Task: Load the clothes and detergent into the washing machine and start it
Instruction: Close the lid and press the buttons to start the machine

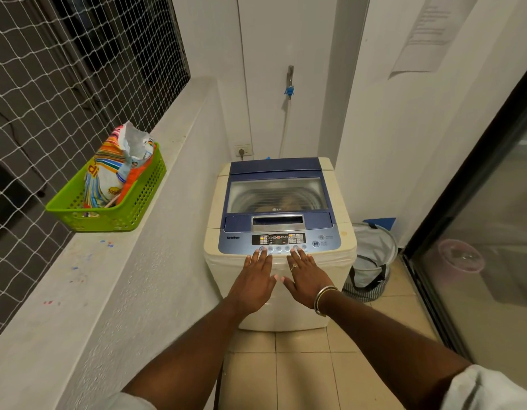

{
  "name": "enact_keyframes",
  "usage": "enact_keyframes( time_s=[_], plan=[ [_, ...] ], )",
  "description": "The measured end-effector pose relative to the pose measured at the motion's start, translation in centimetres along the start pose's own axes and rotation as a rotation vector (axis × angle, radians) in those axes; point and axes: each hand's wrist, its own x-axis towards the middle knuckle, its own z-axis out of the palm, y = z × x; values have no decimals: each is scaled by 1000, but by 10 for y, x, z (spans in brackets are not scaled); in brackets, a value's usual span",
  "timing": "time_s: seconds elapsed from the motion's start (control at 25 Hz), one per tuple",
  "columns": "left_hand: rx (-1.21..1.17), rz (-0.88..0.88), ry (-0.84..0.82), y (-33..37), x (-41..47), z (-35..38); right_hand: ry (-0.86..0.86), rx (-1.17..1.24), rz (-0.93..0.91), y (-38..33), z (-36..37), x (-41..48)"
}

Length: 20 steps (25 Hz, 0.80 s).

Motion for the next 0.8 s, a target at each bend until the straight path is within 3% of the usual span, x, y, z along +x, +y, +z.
enact_keyframes(
  time_s=[0.8],
  plan=[
    [-51,83,-11,18,22,5,-33,6,55,28,7,7]
  ],
)
